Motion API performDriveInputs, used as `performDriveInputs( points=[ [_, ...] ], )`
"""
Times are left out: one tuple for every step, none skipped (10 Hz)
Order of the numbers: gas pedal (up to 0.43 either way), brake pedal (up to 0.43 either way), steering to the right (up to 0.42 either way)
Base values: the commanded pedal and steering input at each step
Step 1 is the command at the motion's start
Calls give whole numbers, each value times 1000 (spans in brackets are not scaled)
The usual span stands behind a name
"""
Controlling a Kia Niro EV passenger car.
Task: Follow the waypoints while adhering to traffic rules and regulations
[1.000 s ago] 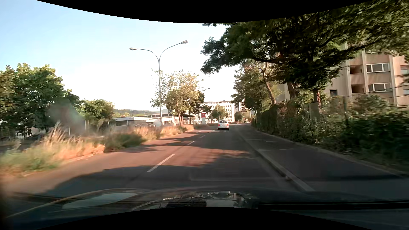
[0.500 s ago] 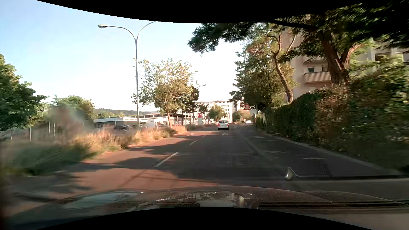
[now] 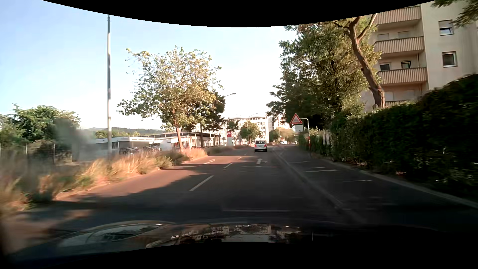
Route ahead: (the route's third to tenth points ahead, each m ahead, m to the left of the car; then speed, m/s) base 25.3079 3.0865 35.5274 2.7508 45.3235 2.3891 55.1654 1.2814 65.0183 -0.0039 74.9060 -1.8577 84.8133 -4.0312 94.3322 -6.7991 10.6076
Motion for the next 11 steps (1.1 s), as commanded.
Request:
performDriveInputs(
  points=[
    [59,0,9],
    [39,0,9],
    [39,0,10],
    [39,0,10],
    [39,0,8],
    [39,0,8],
    [39,0,8],
    [28,0,8],
    [28,0,8],
    [20,0,8],
    [20,0,7]
  ],
)
